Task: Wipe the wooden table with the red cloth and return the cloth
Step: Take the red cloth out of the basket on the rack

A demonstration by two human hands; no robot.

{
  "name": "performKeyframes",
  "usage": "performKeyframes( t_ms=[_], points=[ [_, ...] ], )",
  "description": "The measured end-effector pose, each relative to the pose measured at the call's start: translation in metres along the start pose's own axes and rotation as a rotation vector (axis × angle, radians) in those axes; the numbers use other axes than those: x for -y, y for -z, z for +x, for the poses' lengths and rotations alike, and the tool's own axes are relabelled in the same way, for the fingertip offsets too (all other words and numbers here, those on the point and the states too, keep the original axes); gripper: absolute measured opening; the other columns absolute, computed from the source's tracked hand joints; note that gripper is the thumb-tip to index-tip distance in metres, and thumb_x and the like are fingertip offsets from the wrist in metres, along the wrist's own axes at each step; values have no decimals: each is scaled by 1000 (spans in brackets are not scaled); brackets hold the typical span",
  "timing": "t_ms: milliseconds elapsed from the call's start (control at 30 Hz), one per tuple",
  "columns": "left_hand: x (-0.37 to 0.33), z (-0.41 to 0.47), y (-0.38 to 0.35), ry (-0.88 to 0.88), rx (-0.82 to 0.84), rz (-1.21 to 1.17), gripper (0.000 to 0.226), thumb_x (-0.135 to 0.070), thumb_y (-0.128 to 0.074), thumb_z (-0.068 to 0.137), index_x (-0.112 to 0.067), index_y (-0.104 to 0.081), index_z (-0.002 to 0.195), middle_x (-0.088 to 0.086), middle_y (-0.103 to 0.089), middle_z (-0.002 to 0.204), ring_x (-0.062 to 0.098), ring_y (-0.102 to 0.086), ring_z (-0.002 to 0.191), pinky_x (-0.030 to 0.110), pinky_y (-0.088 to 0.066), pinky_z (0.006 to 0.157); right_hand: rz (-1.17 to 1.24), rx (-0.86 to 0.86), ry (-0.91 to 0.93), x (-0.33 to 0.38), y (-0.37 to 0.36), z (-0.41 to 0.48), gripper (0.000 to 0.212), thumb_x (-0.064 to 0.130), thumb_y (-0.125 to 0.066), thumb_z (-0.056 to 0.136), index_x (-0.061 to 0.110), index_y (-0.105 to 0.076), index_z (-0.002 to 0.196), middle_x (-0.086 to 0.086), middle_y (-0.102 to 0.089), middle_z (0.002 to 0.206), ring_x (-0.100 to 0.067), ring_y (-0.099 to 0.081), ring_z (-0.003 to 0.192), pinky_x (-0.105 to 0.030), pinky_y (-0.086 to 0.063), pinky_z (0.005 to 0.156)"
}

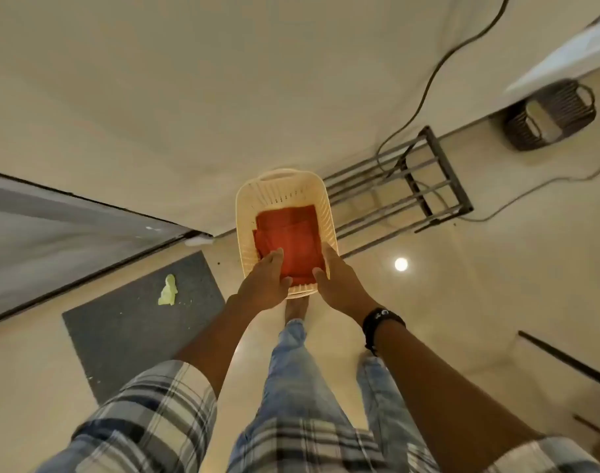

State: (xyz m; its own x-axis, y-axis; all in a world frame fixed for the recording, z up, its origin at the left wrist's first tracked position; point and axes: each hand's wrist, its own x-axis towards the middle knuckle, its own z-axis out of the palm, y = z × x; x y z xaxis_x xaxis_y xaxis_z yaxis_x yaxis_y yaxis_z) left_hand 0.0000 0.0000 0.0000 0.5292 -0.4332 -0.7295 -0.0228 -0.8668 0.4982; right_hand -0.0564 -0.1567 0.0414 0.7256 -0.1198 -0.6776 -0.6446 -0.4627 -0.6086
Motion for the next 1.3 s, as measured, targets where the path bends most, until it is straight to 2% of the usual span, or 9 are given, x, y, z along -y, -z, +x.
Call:
performKeyframes(
  t_ms=[167, 333, 500, 633, 767, 967, 1133, 1200, 1300],
  points=[
    [24, 42, -20, 210, -31, -235, 45, -16, -49, 101, -6, -37, 143, 13, -54, 131, 31, -56, 117, 35, -46, 89, -31, 3, -245, -17, -33, 63, 37, 5, -44, 97, -4, -40, 133, -15, -54, 111, -26, -55, 98, -19, -41, 73],
    [47, 69, -47, 296, -16, -264, 37, -4, -42, 97, -8, -44, 134, 12, -57, 122, 26, -54, 107, 34, -43, 87, -59, 31, -471, -41, -68, 121, 51, 12, -56, 88, -7, -44, 133, -24, -54, 132, -39, -54, 120, -33, -45, 91],
    [46, 83, -55, 299, -66, -401, 47, -3, -43, 91, -7, -44, 138, 14, -59, 128, 31, -57, 116, 46, -49, 101, -218, -47, -547, -42, -81, 145, 78, 18, -58, 93, -13, -11, 147, -31, -31, 148, -42, -38, 136, -44, -36, 112],
    [47, 81, -56, 283, -107, -431, 51, -10, -44, 82, -1, -48, 132, 14, -60, 121, 26, -58, 107, 40, -50, 94, -338, -45, -435, -50, -78, 149, 35, 17, -52, 97, -2, -53, 127, -17, -60, 123, -33, -59, 118, -30, -44, 87],
    [54, 78, -58, 289, -112, -386, 50, 3, -49, 92, -5, -42, 141, 8, -55, 131, 23, -53, 118, 32, -44, 98, -199, -43, -410, -49, -69, 144, 11, 9, -55, 93, 9, -64, 100, -11, -64, 98, -30, -65, 99, -28, -47, 74],
    [46, 47, -49, 172, -154, -481, 78, -37, -79, 81, -22, -39, 146, -9, -56, 136, 8, -56, 123, 30, -52, 102, 188, 9, -240, -10, -39, 111, 17, 18, -55, 88, 13, -46, 74, -5, -49, 75, -15, -47, 65, -19, -31, 52],
    [3, -13, -22, -1, -411, -518, 47, -37, -77, 84, -44, -50, 122, -25, -63, 112, -3, -63, 106, 20, -54, 89, 530, -24, -148, 53, 5, 37, 17, 18, -54, 99, 14, -50, 83, -3, -54, 79, -13, -53, 70, -26, -49, 67],
    [-20, -43, -9, -76, -559, -523, 43, -46, -73, 86, -37, -56, 124, -16, -67, 111, 3, -65, 104, 30, -57, 88, 661, -51, -130, 75, 24, 1, 7, 17, -58, 98, 12, -55, 99, -3, -64, 91, -15, -63, 83, -37, -58, 84],
    [-57, -91, 5, -191, -672, -513, 46, -45, -70, 88, -24, -57, 128, -18, -65, 113, -2, -62, 103, 14, -52, 84, 870, -77, -113, 96, 60, -64, 26, 12, -62, 96, 8, -52, 120, -11, -65, 115, -22, -68, 100, -37, -61, 81]
  ],
)
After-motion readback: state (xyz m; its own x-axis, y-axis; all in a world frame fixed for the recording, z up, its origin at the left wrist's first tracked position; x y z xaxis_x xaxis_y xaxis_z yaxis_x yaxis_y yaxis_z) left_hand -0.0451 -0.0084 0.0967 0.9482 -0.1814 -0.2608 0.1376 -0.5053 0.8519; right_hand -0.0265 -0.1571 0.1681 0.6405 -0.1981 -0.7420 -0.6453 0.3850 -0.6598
